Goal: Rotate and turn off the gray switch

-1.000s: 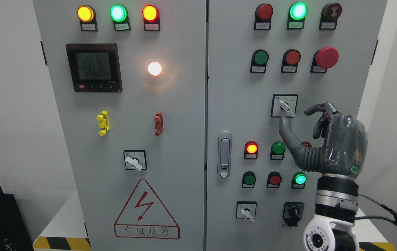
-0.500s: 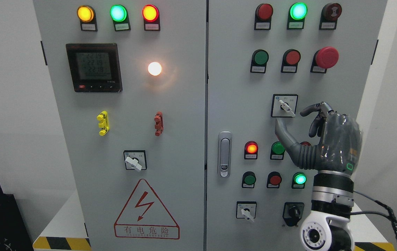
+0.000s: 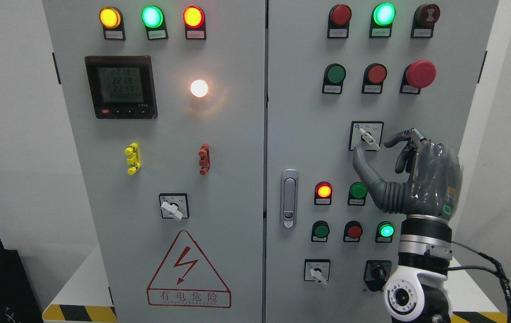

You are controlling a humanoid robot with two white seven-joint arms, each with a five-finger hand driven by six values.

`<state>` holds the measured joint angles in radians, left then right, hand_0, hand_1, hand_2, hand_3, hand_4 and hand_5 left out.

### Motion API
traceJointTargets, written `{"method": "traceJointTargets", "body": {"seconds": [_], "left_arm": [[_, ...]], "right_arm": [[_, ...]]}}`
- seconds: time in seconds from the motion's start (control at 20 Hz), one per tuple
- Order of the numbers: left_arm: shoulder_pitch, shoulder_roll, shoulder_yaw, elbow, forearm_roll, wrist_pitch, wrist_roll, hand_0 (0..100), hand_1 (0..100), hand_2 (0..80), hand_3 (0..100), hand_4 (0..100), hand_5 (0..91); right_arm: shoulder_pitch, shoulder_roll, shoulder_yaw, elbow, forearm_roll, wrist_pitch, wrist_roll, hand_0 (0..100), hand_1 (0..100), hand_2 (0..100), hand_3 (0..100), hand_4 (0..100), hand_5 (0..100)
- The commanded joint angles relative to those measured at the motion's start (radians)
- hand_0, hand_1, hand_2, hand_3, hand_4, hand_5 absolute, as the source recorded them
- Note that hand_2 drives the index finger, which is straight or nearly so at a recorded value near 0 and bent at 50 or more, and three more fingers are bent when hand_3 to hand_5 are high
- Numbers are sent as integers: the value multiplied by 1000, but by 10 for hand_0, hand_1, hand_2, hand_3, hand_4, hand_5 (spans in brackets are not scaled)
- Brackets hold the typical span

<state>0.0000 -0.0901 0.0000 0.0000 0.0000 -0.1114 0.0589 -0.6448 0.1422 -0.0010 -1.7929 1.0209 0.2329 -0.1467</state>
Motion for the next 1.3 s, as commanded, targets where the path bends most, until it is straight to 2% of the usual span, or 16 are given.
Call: {"method": "traceJointTargets", "body": {"seconds": [0.0,1.25], "left_arm": [[-9,1,8,-25,20,-1,-1,120,389,0,0,0,0],[-9,0,8,-25,20,-1,-1,120,389,0,0,0,0]], "right_arm": [[-15,0,6,26,-2,2,-2,90,411,564,966,1000,1000],[-46,-1,16,60,-1,25,-4,116,415,575,969,1000,1000]]}}
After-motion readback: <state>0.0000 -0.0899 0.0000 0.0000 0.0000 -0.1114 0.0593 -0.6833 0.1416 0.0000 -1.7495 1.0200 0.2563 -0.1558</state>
